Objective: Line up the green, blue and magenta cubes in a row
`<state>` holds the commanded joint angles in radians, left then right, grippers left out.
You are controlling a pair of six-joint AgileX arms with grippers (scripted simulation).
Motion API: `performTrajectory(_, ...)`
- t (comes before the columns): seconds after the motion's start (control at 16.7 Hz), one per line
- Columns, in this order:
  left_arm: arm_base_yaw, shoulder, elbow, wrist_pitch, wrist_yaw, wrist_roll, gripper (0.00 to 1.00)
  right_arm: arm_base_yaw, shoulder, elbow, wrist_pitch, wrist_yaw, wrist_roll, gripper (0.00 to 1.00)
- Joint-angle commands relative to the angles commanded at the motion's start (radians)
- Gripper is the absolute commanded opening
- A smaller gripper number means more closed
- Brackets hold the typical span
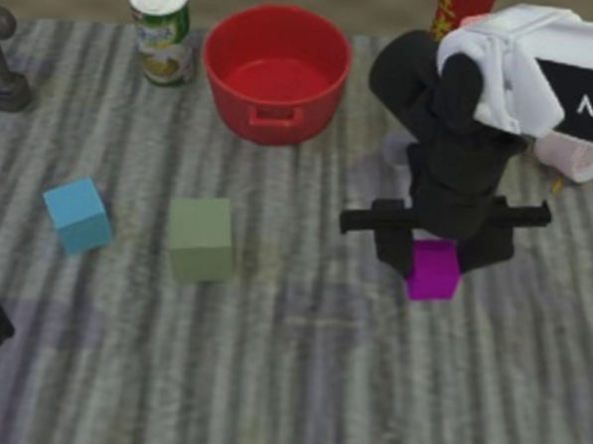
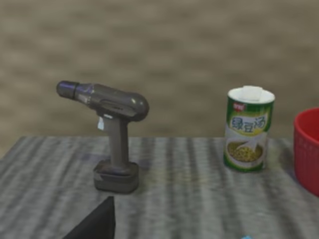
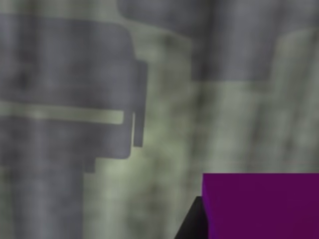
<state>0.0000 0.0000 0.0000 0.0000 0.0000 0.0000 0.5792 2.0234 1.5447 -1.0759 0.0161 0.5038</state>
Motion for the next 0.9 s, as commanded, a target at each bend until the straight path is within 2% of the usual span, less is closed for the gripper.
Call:
performTrajectory(0.24, 0.000, 0.000, 0.000, 0.000, 0.000, 0.000, 1.00, 0.026, -0.055, -0.055, 0.012, 0.004, 0.108, 0.00)
performTrajectory(0.6, 0.000, 0.000, 0.000, 0.000, 0.000, 0.000, 1.00, 0.023, -0.046, -0.066, 0.028, 0.003, 0.108, 0.00)
performTrajectory(0.9, 0.000, 0.000, 0.000, 0.000, 0.000, 0.000, 1.00, 0.027, 0.014, -0.177, 0.214, 0.004, 0.113, 0.00)
